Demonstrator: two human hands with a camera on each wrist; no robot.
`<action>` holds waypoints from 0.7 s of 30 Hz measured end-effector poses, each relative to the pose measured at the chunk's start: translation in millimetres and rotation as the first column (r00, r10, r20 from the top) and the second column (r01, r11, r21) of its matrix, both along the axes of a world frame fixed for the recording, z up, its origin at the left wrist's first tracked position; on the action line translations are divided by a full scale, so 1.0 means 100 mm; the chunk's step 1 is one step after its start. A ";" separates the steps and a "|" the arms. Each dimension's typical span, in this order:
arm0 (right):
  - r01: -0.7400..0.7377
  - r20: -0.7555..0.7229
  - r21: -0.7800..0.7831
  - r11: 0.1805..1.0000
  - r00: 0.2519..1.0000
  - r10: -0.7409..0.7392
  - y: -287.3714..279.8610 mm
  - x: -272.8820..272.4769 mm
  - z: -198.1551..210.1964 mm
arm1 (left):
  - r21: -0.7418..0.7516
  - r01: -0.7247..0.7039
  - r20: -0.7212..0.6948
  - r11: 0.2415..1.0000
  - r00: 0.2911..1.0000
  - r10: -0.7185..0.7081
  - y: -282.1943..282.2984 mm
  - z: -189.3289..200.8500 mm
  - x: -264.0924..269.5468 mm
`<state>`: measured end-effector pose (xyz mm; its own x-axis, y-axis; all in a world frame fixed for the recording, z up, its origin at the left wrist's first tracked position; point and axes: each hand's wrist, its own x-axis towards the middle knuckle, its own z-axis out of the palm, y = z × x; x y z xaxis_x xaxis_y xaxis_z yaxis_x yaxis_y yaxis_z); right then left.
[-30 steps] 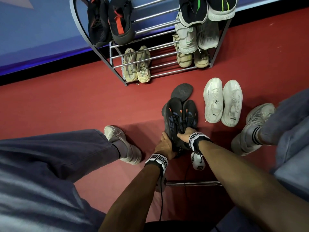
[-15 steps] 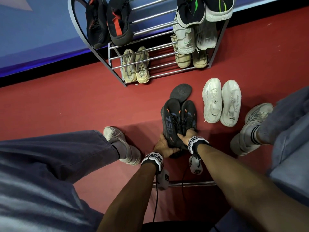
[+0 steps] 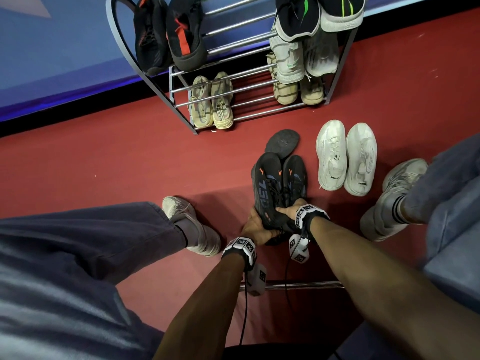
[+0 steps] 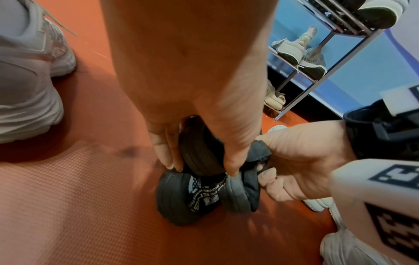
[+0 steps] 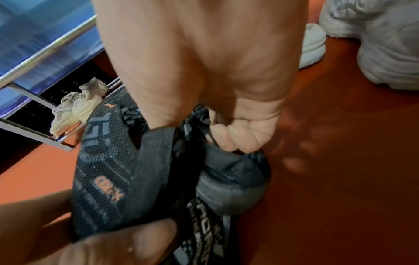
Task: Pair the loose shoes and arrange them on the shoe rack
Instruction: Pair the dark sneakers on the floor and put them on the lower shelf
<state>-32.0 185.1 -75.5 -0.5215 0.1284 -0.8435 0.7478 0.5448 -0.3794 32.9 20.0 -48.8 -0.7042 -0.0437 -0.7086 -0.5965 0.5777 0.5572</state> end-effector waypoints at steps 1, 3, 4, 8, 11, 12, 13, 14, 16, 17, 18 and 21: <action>0.035 -0.010 -0.011 0.999 0.999 -0.035 -0.01 0.03 0.01 | -0.001 0.004 0.001 1.000 1.000 -0.004 0.00 0.00 0.00; 0.098 -0.022 -0.079 0.992 0.995 -0.100 -0.02 0.06 -0.04 | -0.010 -0.002 -0.003 1.000 1.000 0.002 -0.01 0.01 0.01; 0.127 -0.016 -0.122 0.984 0.991 -0.130 0.00 0.06 -0.17 | -0.014 -0.005 0.000 1.000 1.000 0.005 -0.01 0.02 0.01; 0.261 0.055 -0.187 0.947 0.965 -0.255 0.04 0.01 -0.30 | -0.017 0.019 -0.020 1.000 1.000 -0.019 0.03 0.13 0.01; 0.295 0.049 -0.185 0.937 0.955 -0.291 0.04 0.03 -0.05 | -0.025 0.003 -0.038 1.000 0.999 -0.004 0.03 0.20 0.01; 0.280 0.034 -0.179 0.943 0.960 -0.279 0.03 0.06 0.10 | -0.031 0.003 -0.039 1.000 0.999 -0.004 0.02 0.23 0.01; 0.261 0.004 -0.170 0.950 0.964 -0.264 0.02 0.07 0.25 | -0.036 0.001 -0.044 0.999 0.999 -0.003 0.02 0.25 0.00; 0.243 -0.043 -0.164 0.956 0.967 -0.253 0.01 0.09 0.35 | -0.048 -0.005 -0.041 0.999 0.999 0.003 0.02 0.26 0.00; 0.208 -0.126 -0.149 0.967 0.966 -0.227 -0.03 0.12 0.48 | -0.072 -0.038 -0.035 0.997 0.999 0.036 0.04 0.30 -0.04; 0.197 -0.158 -0.143 0.970 0.963 -0.218 -0.06 0.13 0.54 | -0.085 -0.065 -0.027 0.994 0.998 0.063 0.06 0.31 -0.07; 0.193 -0.189 -0.137 0.972 0.958 -0.217 -0.09 0.14 0.60 | -0.107 -0.090 -0.023 0.990 0.996 0.088 0.08 0.33 -0.11; 0.139 -0.264 -0.136 0.981 0.949 -0.171 -0.13 0.09 0.71 | -0.206 -0.121 -0.011 0.971 0.993 0.121 0.13 0.41 -0.20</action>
